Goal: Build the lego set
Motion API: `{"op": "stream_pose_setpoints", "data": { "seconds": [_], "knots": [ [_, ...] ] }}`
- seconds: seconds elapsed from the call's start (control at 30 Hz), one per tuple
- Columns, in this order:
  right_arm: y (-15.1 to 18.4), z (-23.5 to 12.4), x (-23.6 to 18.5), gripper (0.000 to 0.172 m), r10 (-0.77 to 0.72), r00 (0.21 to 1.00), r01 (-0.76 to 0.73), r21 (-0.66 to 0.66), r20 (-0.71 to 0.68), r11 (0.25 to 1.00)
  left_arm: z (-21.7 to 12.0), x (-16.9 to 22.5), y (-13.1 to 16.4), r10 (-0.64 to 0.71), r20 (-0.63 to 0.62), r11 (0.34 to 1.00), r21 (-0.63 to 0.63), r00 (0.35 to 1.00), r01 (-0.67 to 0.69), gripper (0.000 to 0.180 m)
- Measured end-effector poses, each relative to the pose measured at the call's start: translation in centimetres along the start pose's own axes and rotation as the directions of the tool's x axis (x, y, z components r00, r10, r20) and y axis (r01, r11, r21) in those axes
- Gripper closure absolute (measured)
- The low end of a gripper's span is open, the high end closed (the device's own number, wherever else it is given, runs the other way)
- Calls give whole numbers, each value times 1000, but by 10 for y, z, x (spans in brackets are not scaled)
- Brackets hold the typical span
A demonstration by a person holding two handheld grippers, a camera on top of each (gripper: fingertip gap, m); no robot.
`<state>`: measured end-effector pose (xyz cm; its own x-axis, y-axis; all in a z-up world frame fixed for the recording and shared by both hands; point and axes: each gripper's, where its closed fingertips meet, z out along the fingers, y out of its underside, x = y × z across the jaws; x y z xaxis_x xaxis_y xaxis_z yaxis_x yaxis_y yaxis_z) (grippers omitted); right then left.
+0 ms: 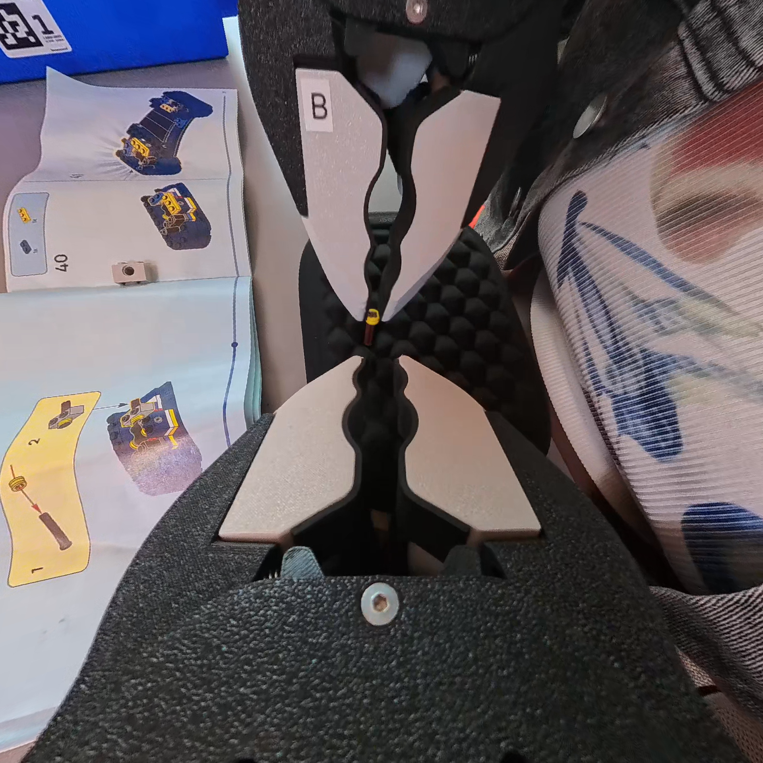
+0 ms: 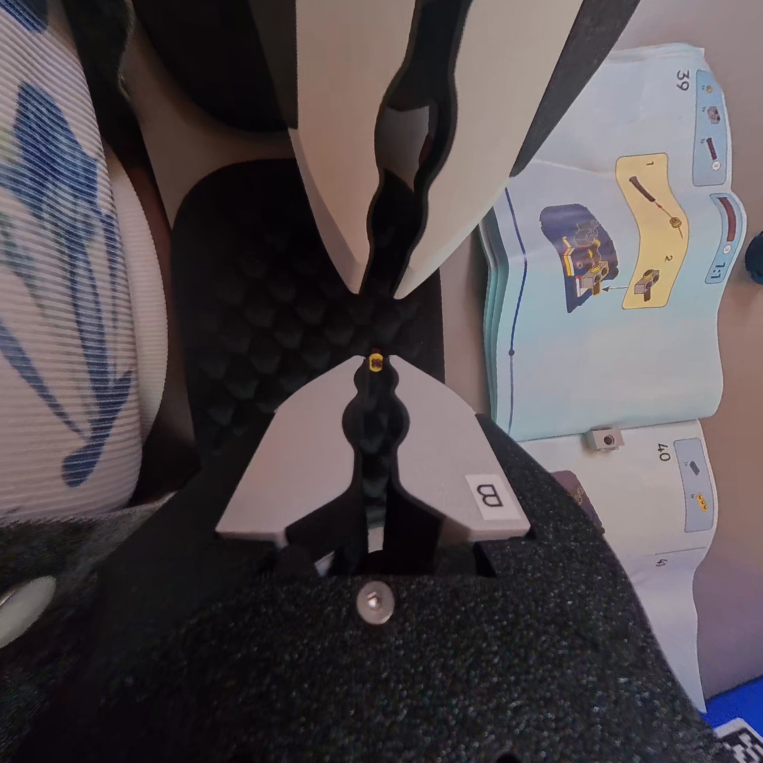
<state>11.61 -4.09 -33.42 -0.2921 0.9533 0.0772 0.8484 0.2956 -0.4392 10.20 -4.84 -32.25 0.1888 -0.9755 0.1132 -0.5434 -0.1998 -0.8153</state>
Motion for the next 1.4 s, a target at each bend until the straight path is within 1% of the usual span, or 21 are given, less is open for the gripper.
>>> {"op": "stream_pose_setpoints", "data": {
  "seconds": [0.03, 0.3, 0.5, 0.57, 0.63, 0.67, 0.7, 0.73, 0.77, 0.8, 0.87, 0.9, 0.93, 0.97, 1.0, 1.07, 1.13, 1.2, 1.27, 1.33, 1.4],
  "knots": [
    [-2, 1, -1, 165, 1, 1000, -1, 8, 4, 1000, 0, 0, 0, -1, -1, 1000, -2, 1000, 1, 170],
    [-7, 9, -9, 165, -21, 998, 23, -23, 54, 999, 0, 0, 2, 0, -2, 1000, -3, 1000, 0, 170],
    [-7, 6, -3, 165, -63, 998, 63, -18, 7, 998, -2, 0, 2, -1, 3, 1000, 3, 1000, 1, 170],
    [-9, -1, 3, 165, -40, 999, 39, 50, 4, 998, -3, -3, 1, -11, 17, 1000, 13, 1000, 11, 168],
    [-14, -13, 13, 166, 54, 998, -57, 197, 19, 979, -6, -7, -2, -31, 33, 999, 43, 999, 30, 166],
    [-19, -20, 17, 166, 119, 991, -131, 297, 59, 946, -8, -10, -5, -46, 46, 997, 68, 998, 43, 165],
    [-27, -30, 24, 166, 193, 976, -218, 412, 101, 885, -11, -14, -8, -64, 61, 993, 102, 996, 57, 163],
    [-36, -42, 30, 166, 250, 954, -298, 530, 162, 794, -15, -20, -13, -86, 82, 986, 149, 993, 73, 162],
    [-43, -55, 39, 166, 309, 925, -378, 628, 222, 680, -21, -25, -20, -112, 102, 973, 213, 988, 88, 160],
    [-47, -67, 49, 166, 358, 889, -448, 708, 286, 547, -28, -32, -29, -148, 121, 950, 292, 982, 108, 158],
    [-53, -88, 61, 166, 378, 817, -551, 781, 435, 292, -44, -40, -48, -237, 99, 869, 466, 966, 165, 156],
    [-55, -95, 64, 166, 366, 790, -581, 791, 492, 193, -51, -40, -58, -274, 56, 815, 543, 960, 201, 156],
    [-58, -99, 65, 166, 345, 773, -600, 791, 533, 122, -57, -40, -66, -308, 13, 759, 606, 951, 237, 157],
    [-60, -101, 66, 166, 333, 760, -612, 787, 558, 77, -60, -40, -72, -332, -23, 714, 647, 943, 267, 157],
    [-62, -101, 66, 166, 324, 755, -615, 787, 570, 47, -61, -40, -76, -345, -48, 684, 671, 937, 286, 158],
    [-65, -101, 65, 166, 317, 751, -616, 788, 579, 20, -59, -33, -82, -328, -87, 660, 691, 941, 294, 160],
    [-68, -101, 64, 166, 303, 748, -621, 784, 591, 3, -56, -28, -85, -311, -93, 664, 691, 946, 286, 161],
    [-70, -100, 62, 166, 297, 743, -627, 779, 600, -6, -56, -28, -85, -303, -72, 668, 695, 950, 266, 166],
    [-71, -100, 62, 166, 292, 740, -629, 777, 605, -16, -56, -27, -85, -299, -78, 666, 697, 951, 267, 170],
    [-71, -100, 60, 166, 286, 740, -631, 775, 608, -15, -57, -27, -86, -302, -90, 658, 701, 949, 276, 176],
    [-71, -98, 60, 166, 290, 743, -629, 777, 604, -5, -58, -27, -84, -296, -89, 666, 694, 951, 272, 176]
  ]
}}
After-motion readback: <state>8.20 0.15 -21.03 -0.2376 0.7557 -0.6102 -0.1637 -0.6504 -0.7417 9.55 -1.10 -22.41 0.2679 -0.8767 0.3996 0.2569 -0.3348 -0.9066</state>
